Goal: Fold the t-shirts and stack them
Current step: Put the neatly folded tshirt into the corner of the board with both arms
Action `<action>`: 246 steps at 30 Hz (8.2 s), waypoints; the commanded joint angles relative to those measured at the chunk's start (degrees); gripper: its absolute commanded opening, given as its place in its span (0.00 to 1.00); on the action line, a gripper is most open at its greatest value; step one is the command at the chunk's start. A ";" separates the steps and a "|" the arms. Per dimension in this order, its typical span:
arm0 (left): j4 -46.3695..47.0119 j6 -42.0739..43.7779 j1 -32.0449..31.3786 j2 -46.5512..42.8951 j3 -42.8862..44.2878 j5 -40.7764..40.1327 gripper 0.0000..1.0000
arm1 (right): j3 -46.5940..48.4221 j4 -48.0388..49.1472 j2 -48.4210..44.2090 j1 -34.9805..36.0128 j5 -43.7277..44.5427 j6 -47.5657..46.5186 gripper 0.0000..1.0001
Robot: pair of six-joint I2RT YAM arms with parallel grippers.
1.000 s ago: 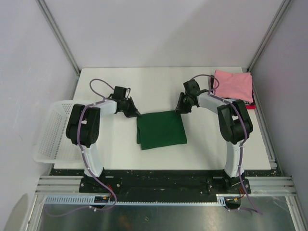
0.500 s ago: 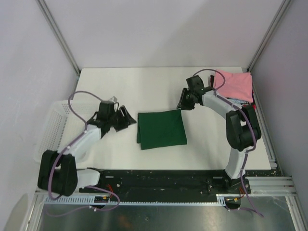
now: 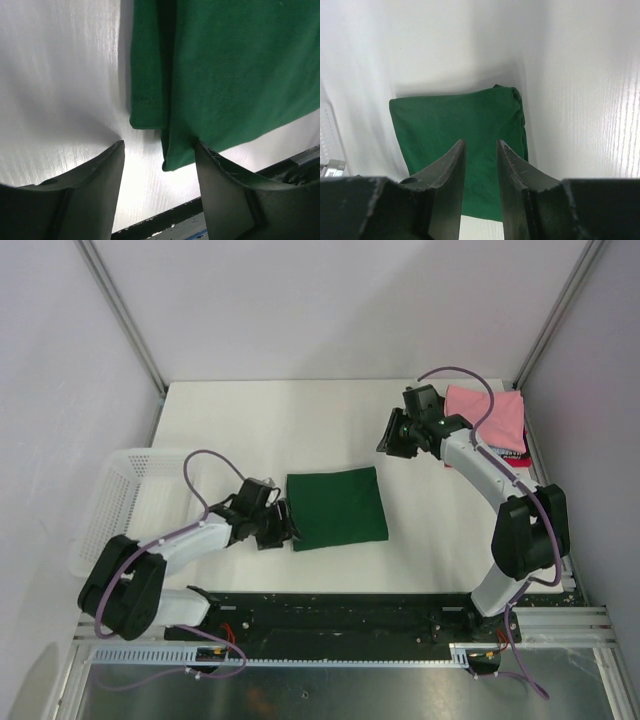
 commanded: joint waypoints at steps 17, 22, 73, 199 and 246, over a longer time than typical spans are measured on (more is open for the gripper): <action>1.93 -4.27 4.99 5.08 2.33 -6.21 0.00 | 0.24 1.24 -0.94 -6.47 2.51 -1.52 0.37; -4.78 0.64 13.00 -2.82 0.95 -9.55 0.00 | 0.63 1.34 1.48 -9.51 9.78 -2.99 0.37; -11.20 5.83 27.02 -9.35 -1.19 -7.13 0.02 | -2.83 -1.57 14.48 -5.58 15.88 -4.12 0.00; -18.25 -9.69 19.07 -18.71 -6.96 -22.73 0.41 | 11.74 8.50 30.97 22.95 12.57 4.33 0.00; -18.97 0.56 9.35 -17.29 24.99 -16.75 0.00 | 22.35 -5.67 7.49 19.01 20.57 -2.06 0.00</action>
